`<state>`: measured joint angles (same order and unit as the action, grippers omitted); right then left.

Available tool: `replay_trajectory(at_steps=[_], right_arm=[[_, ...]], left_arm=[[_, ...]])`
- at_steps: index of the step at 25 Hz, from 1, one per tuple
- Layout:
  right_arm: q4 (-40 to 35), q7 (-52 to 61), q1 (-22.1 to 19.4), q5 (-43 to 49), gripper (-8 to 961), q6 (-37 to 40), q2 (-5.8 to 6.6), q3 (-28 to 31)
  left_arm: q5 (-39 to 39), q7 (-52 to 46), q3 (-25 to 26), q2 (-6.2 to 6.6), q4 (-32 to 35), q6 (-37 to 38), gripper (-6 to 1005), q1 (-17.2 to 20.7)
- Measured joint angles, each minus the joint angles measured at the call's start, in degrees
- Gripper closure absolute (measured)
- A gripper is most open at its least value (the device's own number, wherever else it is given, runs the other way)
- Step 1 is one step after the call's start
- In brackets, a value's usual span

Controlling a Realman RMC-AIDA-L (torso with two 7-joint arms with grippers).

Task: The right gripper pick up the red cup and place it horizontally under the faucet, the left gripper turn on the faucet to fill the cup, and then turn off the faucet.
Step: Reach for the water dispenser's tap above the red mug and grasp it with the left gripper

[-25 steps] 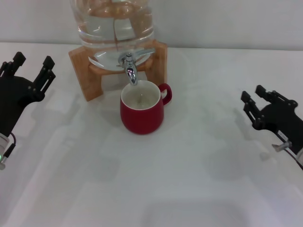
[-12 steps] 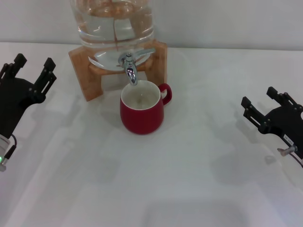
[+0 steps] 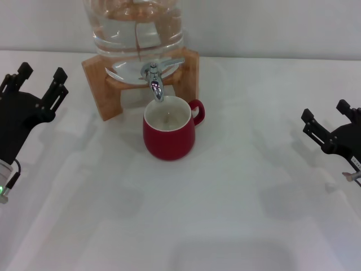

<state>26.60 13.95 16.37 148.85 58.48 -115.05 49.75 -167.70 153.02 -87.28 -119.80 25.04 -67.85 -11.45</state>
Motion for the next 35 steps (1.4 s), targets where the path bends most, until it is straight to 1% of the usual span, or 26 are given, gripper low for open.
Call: replay_trajectory(at_steps=[8, 18, 26, 30, 35], right_arm=[[-0.61, 0.04, -0.18, 0.03, 84, 1.46, 0.0, -1.34], [-0.99, -0.25, 2.42, 0.96, 84, 0.11, -0.13, -5.56], [-1.13, 0.03, 2.63, 0.9, 83, 0.37, -0.18, -5.81], [-1.13, 0.25, 2.53, 0.63, 83, 0.15, -0.18, -5.81], [-1.21, 0.44, 2.53, 0.4, 83, 0.04, -0.18, -5.81]], left_arm=[[0.0, 0.0, 0.01, 0.0, 0.01, -0.45, 242, -0.24], [0.06, 0.0, 0.01, 0.08, 0.01, -0.39, 243, -0.59], [0.14, -0.27, -0.61, 0.16, 0.38, -2.89, 243, -0.16], [0.2, -0.65, -2.49, 0.32, 1.82, -2.31, 243, 0.36], [0.95, -3.39, -3.82, 0.6, 6.39, 1.83, 243, 2.28]])
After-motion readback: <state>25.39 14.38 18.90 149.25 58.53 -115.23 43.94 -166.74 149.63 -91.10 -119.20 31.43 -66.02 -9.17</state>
